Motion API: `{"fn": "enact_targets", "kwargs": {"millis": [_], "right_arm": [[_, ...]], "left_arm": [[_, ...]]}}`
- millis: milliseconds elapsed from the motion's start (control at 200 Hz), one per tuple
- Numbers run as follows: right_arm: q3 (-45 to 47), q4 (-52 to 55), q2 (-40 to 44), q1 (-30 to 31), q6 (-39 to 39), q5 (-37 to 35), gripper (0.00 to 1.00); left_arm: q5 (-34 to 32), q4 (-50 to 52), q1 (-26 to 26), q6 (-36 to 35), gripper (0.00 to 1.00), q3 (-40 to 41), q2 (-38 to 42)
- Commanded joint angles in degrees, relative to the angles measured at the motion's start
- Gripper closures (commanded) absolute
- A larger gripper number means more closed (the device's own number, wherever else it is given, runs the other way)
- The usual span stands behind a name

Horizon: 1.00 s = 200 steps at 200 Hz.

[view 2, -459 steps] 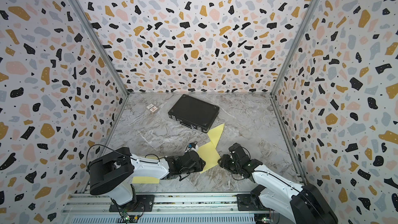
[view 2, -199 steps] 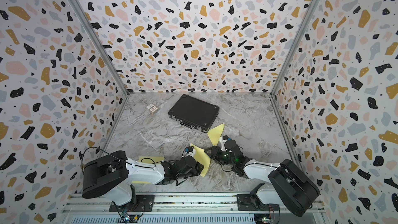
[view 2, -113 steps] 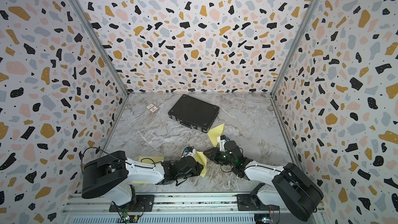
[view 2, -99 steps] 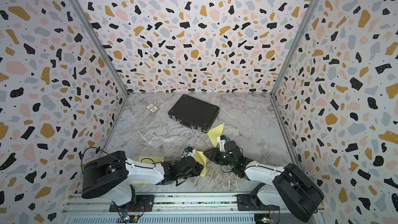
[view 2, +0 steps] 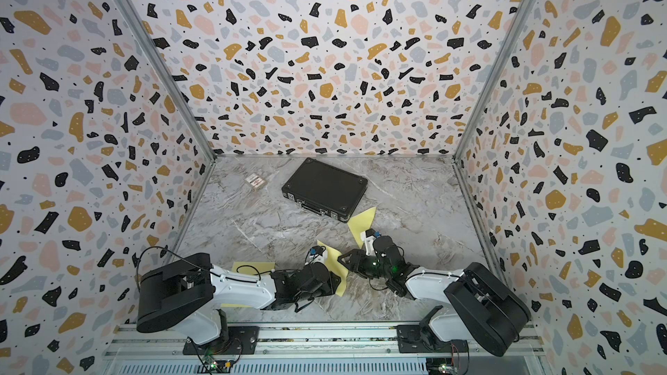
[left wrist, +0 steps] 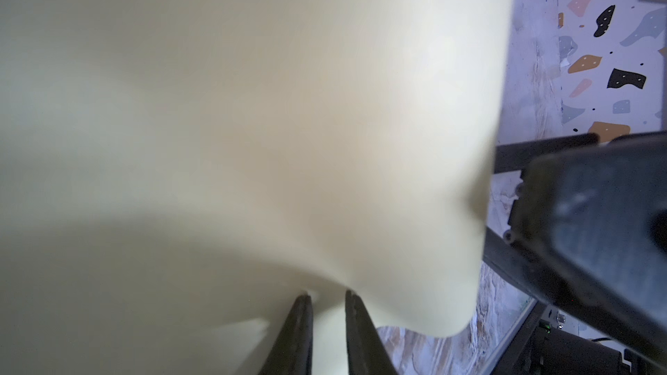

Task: Fold the square paper diagonally
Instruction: Fold the paper at the center of the board.

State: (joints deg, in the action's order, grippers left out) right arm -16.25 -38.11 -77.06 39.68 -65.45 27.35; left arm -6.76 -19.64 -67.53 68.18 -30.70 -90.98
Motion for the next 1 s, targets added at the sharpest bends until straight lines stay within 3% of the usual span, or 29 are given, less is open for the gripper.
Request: {"fn": "enact_targets", "kwargs": {"millis": [0,180,375,461,696,836,996], "right_arm": [[0.2,-6.1,0.6,0.4,-0.5,1.9,0.48],[0.1,-4.3,2.9,0.4,0.9,2.3,0.38],[0.0,-0.2,6.2,0.7,1.9,1.6,0.36],[-0.2,2.0,6.6,0.7,1.5,1.2,0.39],[0.2,2.6,5.4,1.2,0.7,1.0,0.68],[0.6,7.3,5.1,1.3,3.9,-2.4,0.67],[-2.7,20.5,6.0,1.3,9.8,-6.3,0.61]], "left_arm": [[-0.1,15.9,-0.4,-0.6,0.77,3.1,-3.4],[-0.2,15.8,-0.5,-0.6,0.78,3.2,-3.3],[-0.3,15.9,-0.5,-0.5,0.78,3.1,-3.6],[-0.3,15.9,-0.5,-0.6,0.78,3.1,-3.6],[-0.4,16.5,-0.6,-0.7,0.78,2.6,-3.8],[-0.3,16.7,-0.6,-0.9,0.78,2.1,-4.2],[-0.3,16.9,-0.7,-0.9,0.78,2.2,-3.9]]}}
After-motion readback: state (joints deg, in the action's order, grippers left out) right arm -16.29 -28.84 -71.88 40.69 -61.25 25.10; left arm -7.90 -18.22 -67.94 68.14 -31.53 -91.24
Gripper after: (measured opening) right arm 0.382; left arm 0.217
